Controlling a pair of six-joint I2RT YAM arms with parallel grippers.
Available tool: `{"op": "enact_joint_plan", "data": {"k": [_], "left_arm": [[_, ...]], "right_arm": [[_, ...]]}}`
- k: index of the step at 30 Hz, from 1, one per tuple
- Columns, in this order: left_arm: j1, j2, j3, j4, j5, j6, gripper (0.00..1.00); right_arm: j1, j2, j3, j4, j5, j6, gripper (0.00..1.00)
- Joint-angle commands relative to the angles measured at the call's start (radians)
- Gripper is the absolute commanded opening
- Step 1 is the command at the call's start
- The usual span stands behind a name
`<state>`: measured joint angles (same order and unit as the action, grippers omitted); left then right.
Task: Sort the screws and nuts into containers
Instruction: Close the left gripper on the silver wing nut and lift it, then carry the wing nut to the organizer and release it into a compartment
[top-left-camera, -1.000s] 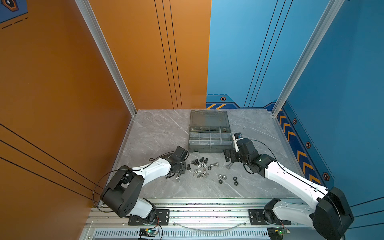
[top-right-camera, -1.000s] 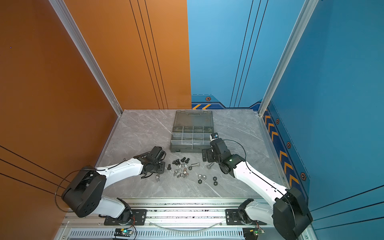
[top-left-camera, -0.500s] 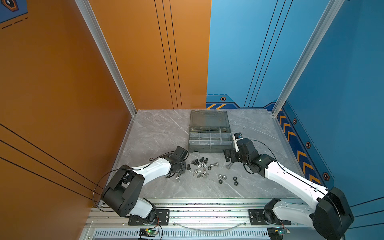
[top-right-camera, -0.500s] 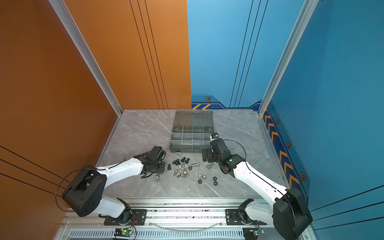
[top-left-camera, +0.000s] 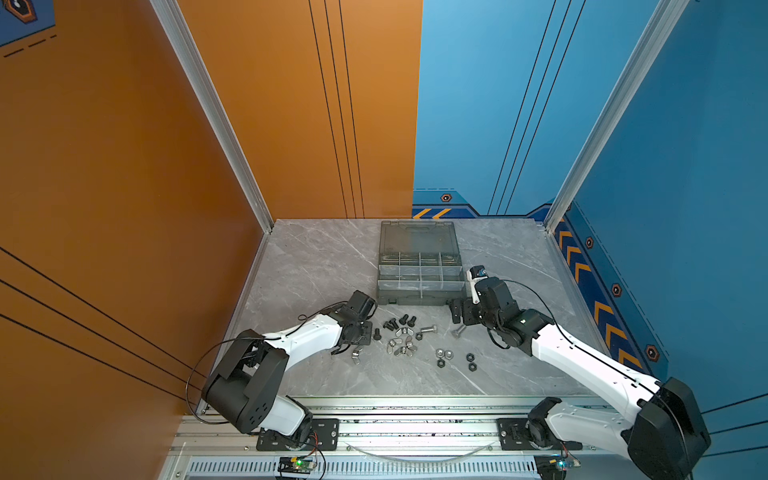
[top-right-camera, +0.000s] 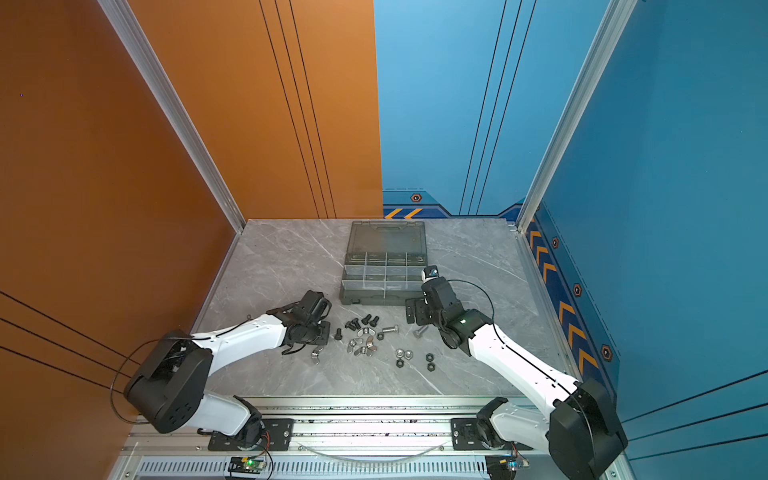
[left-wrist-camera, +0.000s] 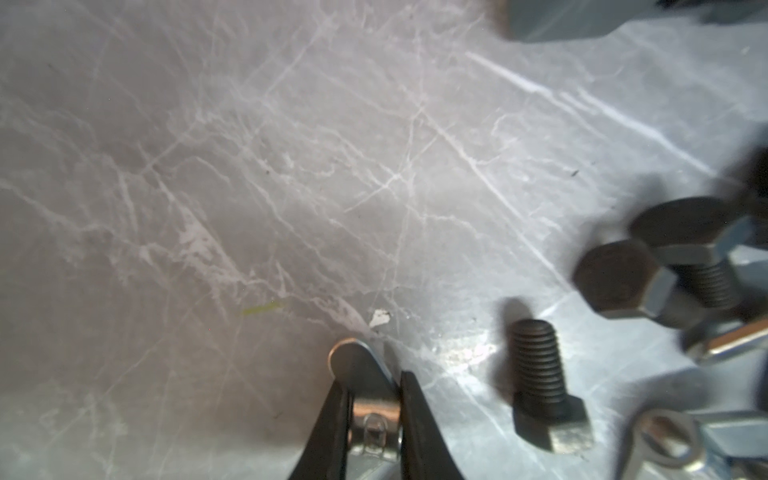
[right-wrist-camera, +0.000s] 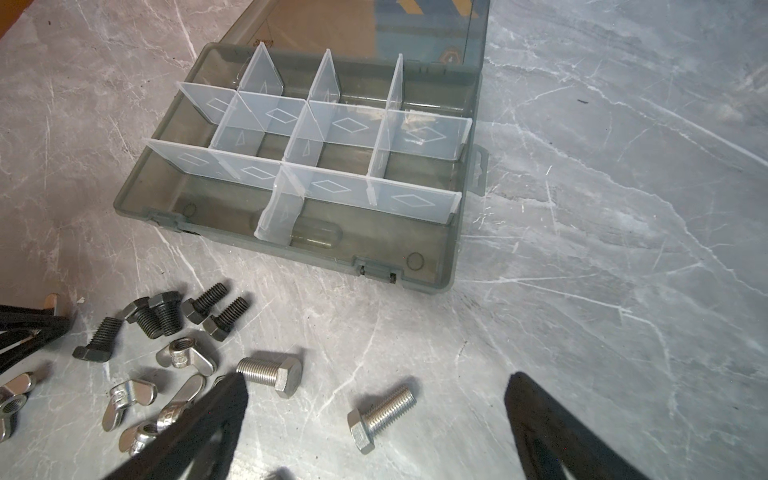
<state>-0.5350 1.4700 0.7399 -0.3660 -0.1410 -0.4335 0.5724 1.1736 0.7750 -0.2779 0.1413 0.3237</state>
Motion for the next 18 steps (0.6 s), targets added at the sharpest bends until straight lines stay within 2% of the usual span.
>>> {"op": "enact_joint_plan", "data": {"k": [1,8,18], "left_arm": [[0.015,-0.062,0.1,-0.039,0.002,0.029,0.0],[0.055,-0.069,0.283,0.035,0.045,0.047,0.0],[0.086,0.285,0.633,0.151,0.129,0.035,0.0]], "right_arm": [[-0.009,-0.034,-0.009,-0.033,0.034,0.019,0.99],[-0.02,-0.051,-0.014,-0.035,0.038,0.019,0.99],[-0.032,-0.045,-0.023,-0.039,0.034,0.031,0.99]]}}
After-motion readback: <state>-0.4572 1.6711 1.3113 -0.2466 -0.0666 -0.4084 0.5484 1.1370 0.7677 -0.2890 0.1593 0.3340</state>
